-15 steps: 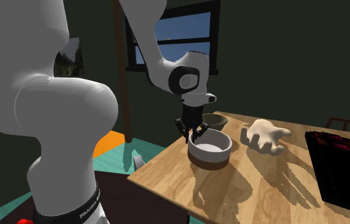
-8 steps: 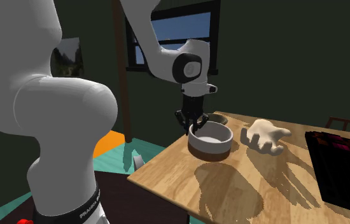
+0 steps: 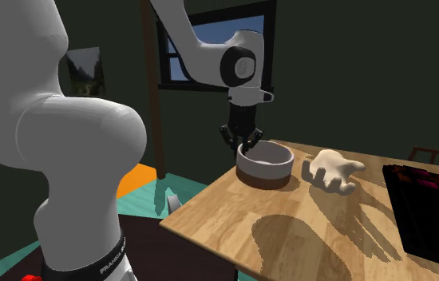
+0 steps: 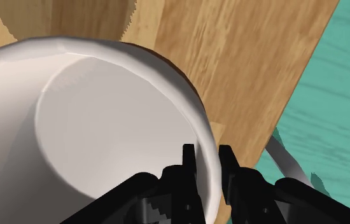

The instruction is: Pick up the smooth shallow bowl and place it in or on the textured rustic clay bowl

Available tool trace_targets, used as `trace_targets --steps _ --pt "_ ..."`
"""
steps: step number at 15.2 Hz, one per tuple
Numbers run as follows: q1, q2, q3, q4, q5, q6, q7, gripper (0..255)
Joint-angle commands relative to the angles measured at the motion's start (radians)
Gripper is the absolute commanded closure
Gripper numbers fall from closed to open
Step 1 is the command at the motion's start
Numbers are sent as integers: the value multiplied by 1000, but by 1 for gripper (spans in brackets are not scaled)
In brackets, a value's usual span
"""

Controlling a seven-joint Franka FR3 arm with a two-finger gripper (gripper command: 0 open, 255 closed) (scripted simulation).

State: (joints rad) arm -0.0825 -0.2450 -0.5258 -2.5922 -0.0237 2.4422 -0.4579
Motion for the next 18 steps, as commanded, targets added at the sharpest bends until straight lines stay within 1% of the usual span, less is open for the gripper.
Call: trace_targets --steps 1,13,18 --pt "-6 -23 8 12 -14 -32 14 255" --pt "-28 -127 47 91 -58 -209 63 255" --pt "43 63 41 275 45 -215 49 255"
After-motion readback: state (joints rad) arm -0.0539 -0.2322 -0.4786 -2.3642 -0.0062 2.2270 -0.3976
